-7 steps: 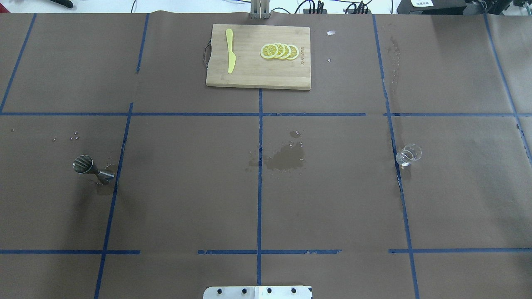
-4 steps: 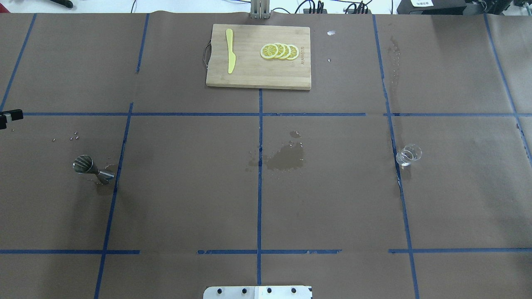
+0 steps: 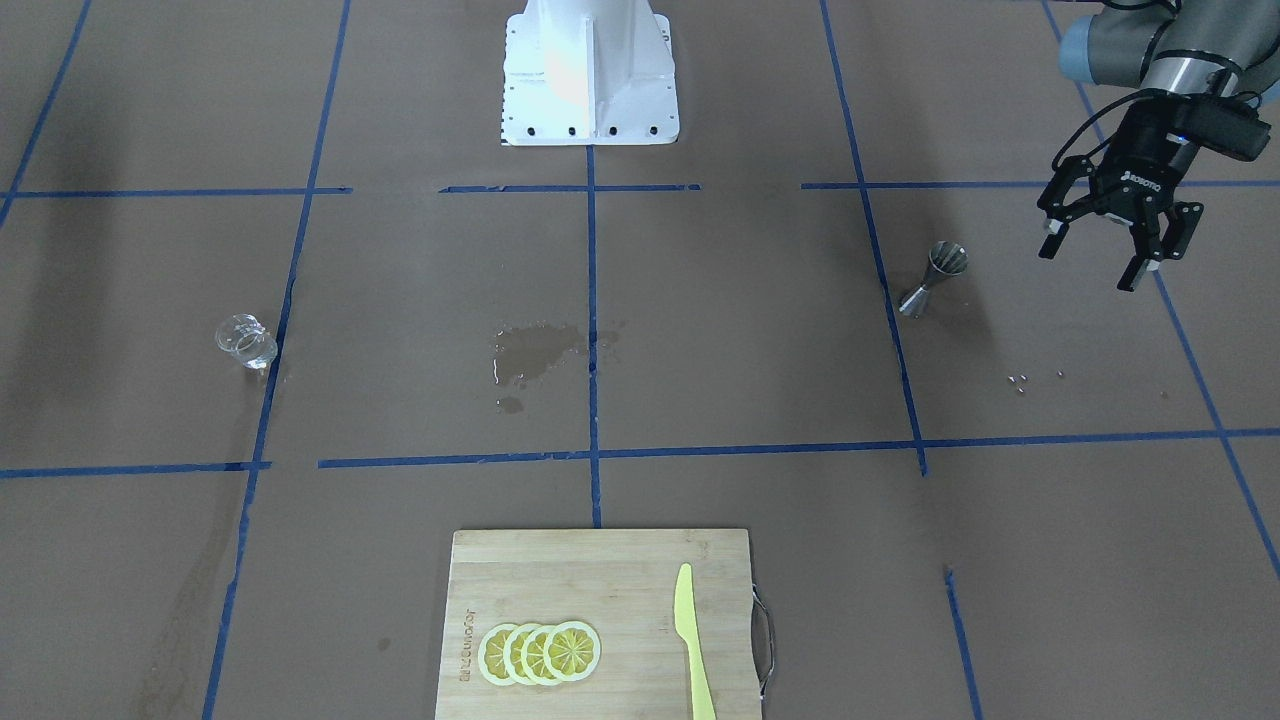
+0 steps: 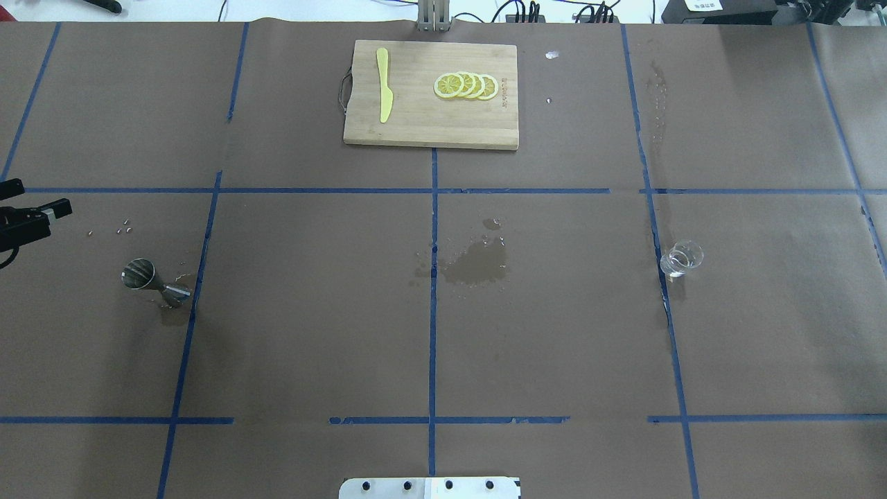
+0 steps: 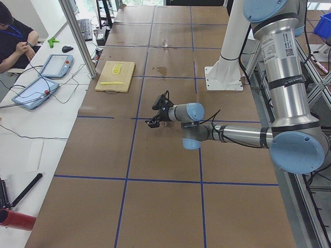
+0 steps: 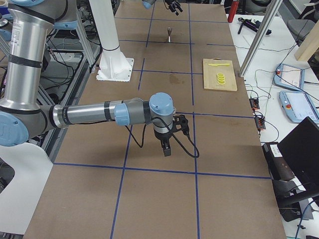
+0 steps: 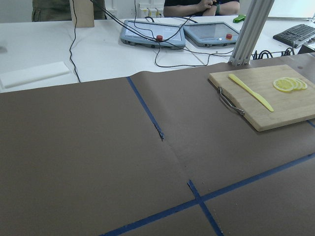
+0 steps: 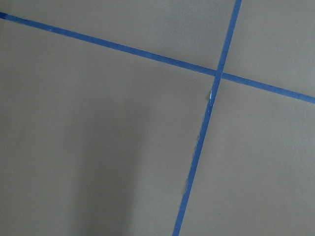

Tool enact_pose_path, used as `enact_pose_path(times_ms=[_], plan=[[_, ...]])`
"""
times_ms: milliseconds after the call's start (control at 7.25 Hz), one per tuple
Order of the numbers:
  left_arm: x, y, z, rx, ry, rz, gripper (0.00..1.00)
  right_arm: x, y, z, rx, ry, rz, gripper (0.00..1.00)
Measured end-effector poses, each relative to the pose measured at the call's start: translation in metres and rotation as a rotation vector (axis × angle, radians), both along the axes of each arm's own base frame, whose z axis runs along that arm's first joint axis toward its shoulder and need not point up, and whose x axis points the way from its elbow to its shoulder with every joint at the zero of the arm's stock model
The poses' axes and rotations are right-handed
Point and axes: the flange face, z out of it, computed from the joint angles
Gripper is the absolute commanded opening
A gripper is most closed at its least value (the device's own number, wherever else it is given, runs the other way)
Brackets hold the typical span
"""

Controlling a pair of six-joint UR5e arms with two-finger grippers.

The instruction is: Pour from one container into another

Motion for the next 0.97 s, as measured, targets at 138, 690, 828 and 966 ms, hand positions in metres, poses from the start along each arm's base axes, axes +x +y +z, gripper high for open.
enact_pose_path(times_ms=[138, 690, 828, 966], plan=[[0.023, 0.011, -0.001, 0.001, 0.014, -0.057, 1.0, 0.0, 0.0, 0.0, 0.008, 0.0, 0.001, 1.0], [0.09, 0.062, -0.007, 0.027, 0.041, -0.209, 1.0, 0.0, 0.001, 0.001, 0.013, -0.001, 0.001, 1.0], [0.107, 0.075, -0.011, 0.036, 0.045, -0.218, 1.0, 0.0, 0.001, 0.001, 0.013, -0.001, 0.001, 1.0], [0.125, 0.086, -0.014, 0.043, 0.046, -0.224, 1.0, 0.0, 0.001, 0.001, 0.012, -0.001, 0.001, 1.0]])
